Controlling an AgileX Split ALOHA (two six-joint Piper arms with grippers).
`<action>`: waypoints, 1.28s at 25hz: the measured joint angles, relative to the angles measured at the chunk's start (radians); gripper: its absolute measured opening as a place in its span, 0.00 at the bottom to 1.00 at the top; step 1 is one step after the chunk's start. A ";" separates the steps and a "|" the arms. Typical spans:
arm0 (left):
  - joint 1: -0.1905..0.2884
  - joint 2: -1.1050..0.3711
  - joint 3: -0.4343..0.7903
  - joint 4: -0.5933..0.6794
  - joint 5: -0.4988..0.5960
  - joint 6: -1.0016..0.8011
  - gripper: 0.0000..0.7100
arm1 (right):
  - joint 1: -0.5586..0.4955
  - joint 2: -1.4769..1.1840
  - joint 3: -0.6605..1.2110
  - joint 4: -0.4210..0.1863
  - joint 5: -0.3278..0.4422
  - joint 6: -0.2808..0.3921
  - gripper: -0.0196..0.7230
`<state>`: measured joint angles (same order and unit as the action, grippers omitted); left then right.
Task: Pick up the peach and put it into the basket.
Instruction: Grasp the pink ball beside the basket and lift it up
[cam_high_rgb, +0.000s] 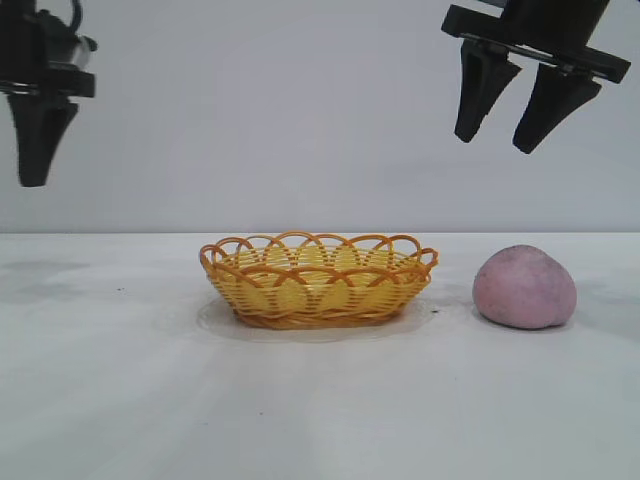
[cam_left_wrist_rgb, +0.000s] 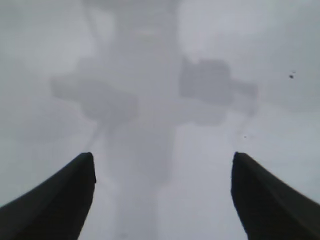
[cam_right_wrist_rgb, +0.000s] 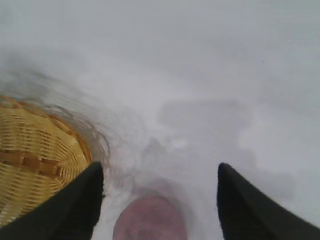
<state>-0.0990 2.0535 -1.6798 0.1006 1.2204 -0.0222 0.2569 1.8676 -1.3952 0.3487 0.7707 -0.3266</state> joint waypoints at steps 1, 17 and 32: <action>0.006 -0.004 0.011 0.007 0.000 0.002 0.77 | 0.000 0.000 0.000 -0.002 0.000 0.000 0.60; 0.031 -0.562 0.477 0.020 -0.002 -0.002 0.77 | 0.000 0.000 0.000 -0.022 0.019 0.000 0.60; 0.031 -1.339 0.948 -0.066 -0.014 -0.004 0.77 | 0.000 0.000 0.000 -0.024 0.041 -0.002 0.60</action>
<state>-0.0681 0.7143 -0.7323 0.0349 1.2066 -0.0260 0.2569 1.8676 -1.3952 0.3244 0.8118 -0.3284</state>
